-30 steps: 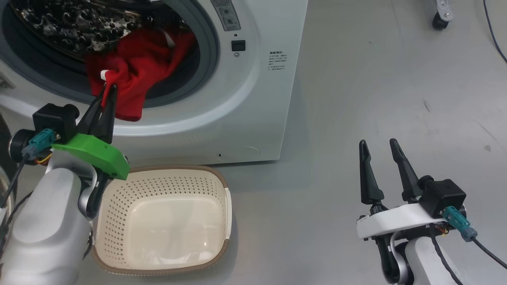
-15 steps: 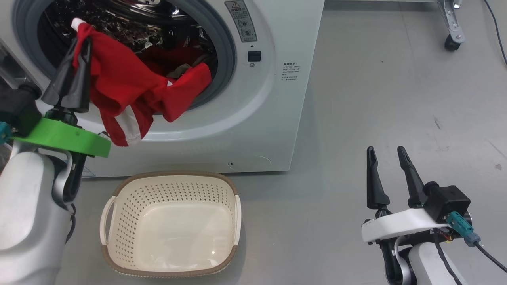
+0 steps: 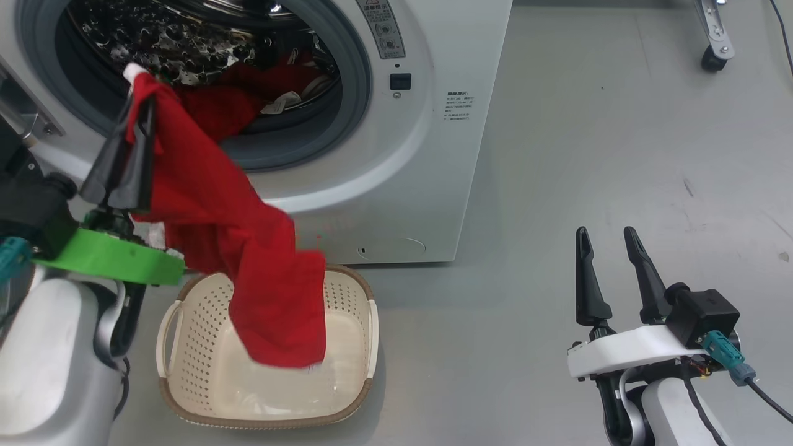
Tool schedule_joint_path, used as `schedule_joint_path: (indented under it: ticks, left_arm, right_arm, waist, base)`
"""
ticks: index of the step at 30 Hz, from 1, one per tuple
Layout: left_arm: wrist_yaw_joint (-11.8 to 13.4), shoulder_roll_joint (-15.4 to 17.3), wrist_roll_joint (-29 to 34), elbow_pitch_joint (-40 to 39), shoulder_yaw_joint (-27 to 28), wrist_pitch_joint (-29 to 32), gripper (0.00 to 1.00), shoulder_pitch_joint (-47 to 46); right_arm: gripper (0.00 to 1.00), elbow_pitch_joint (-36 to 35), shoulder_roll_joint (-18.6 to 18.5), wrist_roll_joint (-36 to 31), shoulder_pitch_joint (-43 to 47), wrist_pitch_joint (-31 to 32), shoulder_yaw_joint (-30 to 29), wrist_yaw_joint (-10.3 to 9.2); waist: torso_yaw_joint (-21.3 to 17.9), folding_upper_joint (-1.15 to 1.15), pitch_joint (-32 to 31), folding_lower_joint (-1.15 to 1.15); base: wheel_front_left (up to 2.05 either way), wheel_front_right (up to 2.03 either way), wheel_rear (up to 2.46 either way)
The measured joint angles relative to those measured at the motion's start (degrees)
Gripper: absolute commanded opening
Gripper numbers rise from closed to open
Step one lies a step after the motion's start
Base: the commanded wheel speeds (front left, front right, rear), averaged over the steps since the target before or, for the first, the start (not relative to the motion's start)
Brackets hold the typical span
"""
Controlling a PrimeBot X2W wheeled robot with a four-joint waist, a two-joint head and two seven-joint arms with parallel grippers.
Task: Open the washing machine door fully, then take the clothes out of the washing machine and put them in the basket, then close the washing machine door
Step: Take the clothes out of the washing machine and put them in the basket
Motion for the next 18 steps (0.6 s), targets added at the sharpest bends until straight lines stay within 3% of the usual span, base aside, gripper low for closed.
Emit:
schedule_joint_path:
  ticks: [18]
  left_arm:
    - [0.00, 1.80, -0.14, 6.16, -6.10, 2.15, 0.00, 9.47]
  right_arm:
    - [1.00, -0.67, 0.20, -1.13, -0.29, 0.00, 0.63, 0.53]
  waist:
    - [-0.26, 0.00, 3.56, 0.00]
  base:
    - [0.00, 0.00, 0.00]
